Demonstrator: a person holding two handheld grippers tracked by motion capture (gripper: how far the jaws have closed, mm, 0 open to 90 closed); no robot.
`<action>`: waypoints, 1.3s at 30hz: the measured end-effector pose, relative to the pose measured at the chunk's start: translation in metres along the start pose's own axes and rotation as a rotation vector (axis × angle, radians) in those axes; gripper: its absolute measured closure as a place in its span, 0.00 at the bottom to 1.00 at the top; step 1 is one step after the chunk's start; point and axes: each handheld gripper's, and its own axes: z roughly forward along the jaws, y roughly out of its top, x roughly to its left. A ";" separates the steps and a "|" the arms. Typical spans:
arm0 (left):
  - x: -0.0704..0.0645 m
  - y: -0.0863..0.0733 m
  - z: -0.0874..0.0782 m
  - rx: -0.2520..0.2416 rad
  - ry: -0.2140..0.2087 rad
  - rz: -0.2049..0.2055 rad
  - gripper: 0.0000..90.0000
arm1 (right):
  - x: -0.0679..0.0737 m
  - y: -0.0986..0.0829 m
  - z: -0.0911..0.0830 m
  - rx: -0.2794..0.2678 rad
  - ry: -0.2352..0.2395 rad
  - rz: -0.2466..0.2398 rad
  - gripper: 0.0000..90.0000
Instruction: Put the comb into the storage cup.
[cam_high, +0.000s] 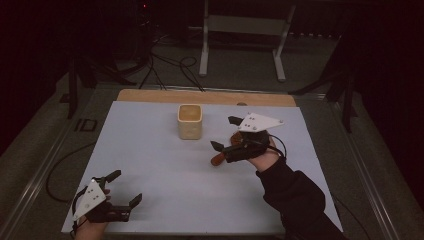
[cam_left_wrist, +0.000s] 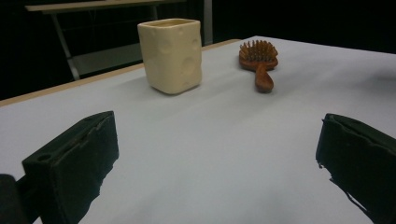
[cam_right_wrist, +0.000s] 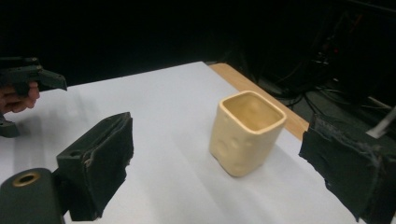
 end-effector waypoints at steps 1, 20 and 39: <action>0.000 0.000 0.000 0.001 -0.002 -0.001 0.00 | 0.000 -0.001 0.003 0.003 0.004 0.003 0.09; 0.001 -0.001 -0.001 -0.008 -0.001 -0.004 0.00 | -0.013 -0.043 0.061 0.105 0.040 0.067 0.09; 0.001 -0.002 -0.002 -0.003 0.001 -0.007 0.00 | -0.023 -0.078 0.092 0.227 0.049 0.137 0.18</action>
